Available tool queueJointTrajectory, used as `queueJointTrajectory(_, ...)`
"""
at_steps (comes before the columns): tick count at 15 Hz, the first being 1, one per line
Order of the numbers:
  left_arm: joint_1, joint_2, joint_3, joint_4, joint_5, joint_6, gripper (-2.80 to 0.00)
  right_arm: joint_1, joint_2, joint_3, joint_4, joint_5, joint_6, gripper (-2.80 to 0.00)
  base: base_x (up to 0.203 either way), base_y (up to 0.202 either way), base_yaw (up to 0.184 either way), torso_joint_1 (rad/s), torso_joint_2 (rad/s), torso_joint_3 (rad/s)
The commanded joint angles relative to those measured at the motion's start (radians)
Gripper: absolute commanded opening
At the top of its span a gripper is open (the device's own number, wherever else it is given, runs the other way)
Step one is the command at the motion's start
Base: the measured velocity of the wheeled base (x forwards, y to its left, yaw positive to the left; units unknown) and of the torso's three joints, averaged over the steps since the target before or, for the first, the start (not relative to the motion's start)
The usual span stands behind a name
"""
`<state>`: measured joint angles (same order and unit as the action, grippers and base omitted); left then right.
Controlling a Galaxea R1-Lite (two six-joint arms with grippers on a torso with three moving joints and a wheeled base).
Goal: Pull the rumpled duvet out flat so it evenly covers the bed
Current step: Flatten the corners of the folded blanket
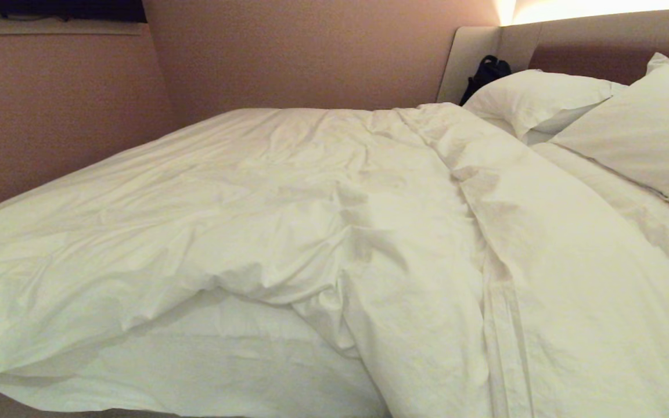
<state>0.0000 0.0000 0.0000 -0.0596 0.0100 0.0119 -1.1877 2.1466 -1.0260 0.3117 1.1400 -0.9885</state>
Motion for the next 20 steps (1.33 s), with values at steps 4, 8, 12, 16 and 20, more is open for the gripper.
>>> queueJointTrajectory(4, 0.002, 0.000, 0.000, -0.002, 0.001, 0.000, -2.80, 0.000, 0.035, 0.003, 0.001, 0.052, -0.018, -2.80, 0.000, 0.000, 0.000, 0.000, 0.00, 0.000)
queueJointTrajectory(8, 0.000, 0.000, 0.000, -0.002, 0.001, 0.000, -2.80, -0.001, -0.029, 0.030, 0.006, 0.062, -0.018, -2.80, 0.000, 0.000, 0.000, 0.000, 0.00, 0.000)
queueJointTrajectory(12, 0.000, 0.000, 0.000, -0.002, 0.001, 0.000, -2.80, -0.013, -0.094, 0.032, 0.039, 0.056, -0.019, -2.80, 0.000, 0.000, 0.000, 0.000, 0.00, 0.000)
queueJointTrajectory(16, 0.000, 0.000, 0.000, 0.000, 0.001, 0.000, -2.80, -0.013, -0.109, 0.060, 0.043, 0.052, -0.022, 0.00, 0.000, 0.000, 0.000, 0.000, 0.00, 0.000)
queueJointTrajectory(20, 0.000, 0.000, 0.000, 0.000, 0.001, 0.000, -2.80, -0.007, -0.148, 0.104, 0.046, 0.068, -0.021, 0.00, 0.000, 0.000, 0.000, 0.000, 0.00, 0.000)
